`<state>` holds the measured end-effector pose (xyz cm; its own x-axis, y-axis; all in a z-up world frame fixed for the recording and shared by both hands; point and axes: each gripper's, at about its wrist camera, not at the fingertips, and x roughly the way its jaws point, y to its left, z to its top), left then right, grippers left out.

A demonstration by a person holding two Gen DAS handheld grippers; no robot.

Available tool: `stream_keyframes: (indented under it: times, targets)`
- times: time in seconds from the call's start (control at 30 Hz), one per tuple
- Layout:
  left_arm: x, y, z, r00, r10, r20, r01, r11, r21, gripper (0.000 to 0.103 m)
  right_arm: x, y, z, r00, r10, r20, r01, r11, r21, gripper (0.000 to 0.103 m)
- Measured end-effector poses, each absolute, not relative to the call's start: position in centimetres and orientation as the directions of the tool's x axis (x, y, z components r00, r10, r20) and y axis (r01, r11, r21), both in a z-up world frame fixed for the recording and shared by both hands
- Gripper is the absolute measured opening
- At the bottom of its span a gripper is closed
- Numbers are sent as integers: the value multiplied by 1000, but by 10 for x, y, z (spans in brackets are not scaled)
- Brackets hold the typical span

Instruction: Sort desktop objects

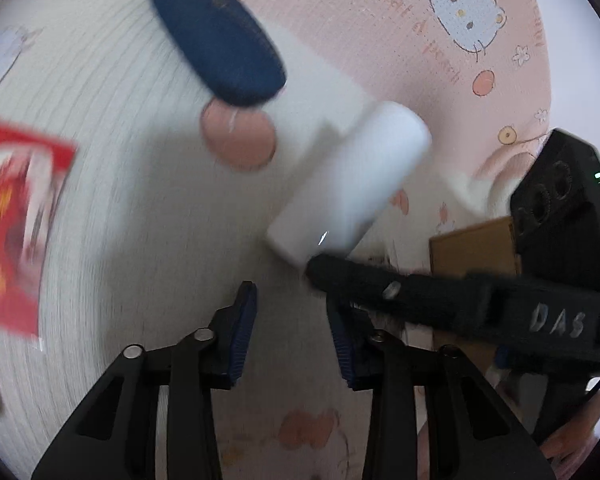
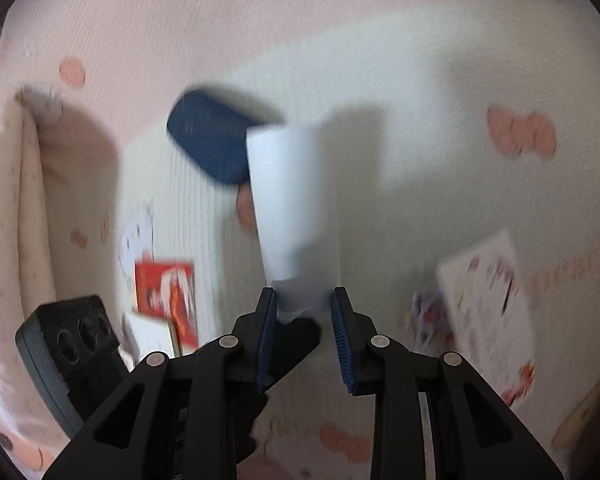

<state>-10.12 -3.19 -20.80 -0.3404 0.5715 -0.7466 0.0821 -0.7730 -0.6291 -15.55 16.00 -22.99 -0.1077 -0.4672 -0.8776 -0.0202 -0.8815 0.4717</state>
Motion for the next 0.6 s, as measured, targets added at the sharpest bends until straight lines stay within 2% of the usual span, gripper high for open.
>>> stream_keyframes:
  times: [0.1,0.23,0.33,0.4,0.47,0.6]
  targets:
    - [-87,-35,-206,-354,571,-741,82,-770,-632,31,-138,156,-245,-42,-495,-868,-22,-868,496,25]
    - [-86,-43,-198,-386,551,-740,91,-776,-625,32,-134,156,-232,-72,-501,-863,42,-866,499,25]
    - [-92,-51,-191,-424,546,-723,111,-761,-640,40,-135,155,-212,-117,-521,-845,89,-853,514,25]
    - [-96,-54,-186,-445,540,-714,98,-764,-638,50,-138,154,-199,-161,-511,-844,118,-859,498,31]
    - [-102,-53,-181,-460,528,-714,84,-775,-627,53,-141,160,-190,-202,-489,-848,135,-872,471,46]
    - [-116,-48,-175,-478,523,-706,62,-781,-621,54,-148,183,-186,-263,-480,-837,56,-874,483,50]
